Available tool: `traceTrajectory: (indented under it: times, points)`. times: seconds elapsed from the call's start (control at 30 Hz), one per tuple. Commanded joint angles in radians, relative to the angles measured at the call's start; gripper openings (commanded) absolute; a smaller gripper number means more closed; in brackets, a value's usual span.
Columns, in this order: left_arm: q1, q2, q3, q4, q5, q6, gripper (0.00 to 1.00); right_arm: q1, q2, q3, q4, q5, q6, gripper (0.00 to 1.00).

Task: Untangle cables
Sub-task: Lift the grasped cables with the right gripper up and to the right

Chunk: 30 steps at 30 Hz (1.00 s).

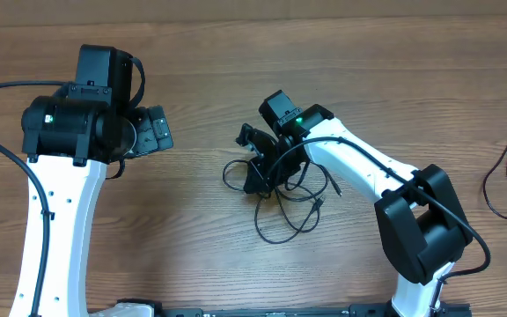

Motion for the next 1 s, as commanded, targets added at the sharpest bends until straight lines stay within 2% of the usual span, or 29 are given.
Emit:
traceTrajectory:
  times: [0.0, 0.2, 0.33, 0.47, 0.63, 0.7, 0.8, 0.97]
  points:
    - [0.003, -0.008, 0.011, 0.002, 0.004, 0.011, 1.0, -0.036, -0.026, 0.093, -0.089, 0.0, 0.031, 0.04]
    - [0.003, -0.008, 0.011, 0.002, 0.004, 0.011, 1.0, -0.093, -0.095, 0.366, -0.27, 0.074, 0.028, 0.04]
    - [0.003, -0.008, 0.011, 0.002, 0.004, 0.011, 1.0, -0.124, -0.132, 0.662, -0.373, 0.108, 0.029, 0.04]
    - [0.003, -0.008, 0.011, 0.002, 0.004, 0.011, 1.0, -0.144, -0.145, 0.956, -0.415, 0.109, 0.035, 0.04]
    - [0.003, -0.008, 0.011, 0.002, 0.004, 0.011, 1.0, -0.145, -0.151, 1.226, -0.414, 0.116, 0.036, 0.04]
    - [0.003, -0.008, 0.011, 0.002, 0.004, 0.011, 1.0, -0.145, -0.151, 1.315, -0.41, 0.171, 0.036, 0.04]
    - [0.003, -0.008, 0.011, 0.002, 0.004, 0.011, 1.0, -0.145, -0.151, 1.411, -0.406, 0.364, 0.036, 0.04]
    - [0.003, -0.008, 0.011, 0.002, 0.004, 0.011, 1.0, -0.145, -0.151, 1.425, -0.424, 0.565, 0.027, 0.04]
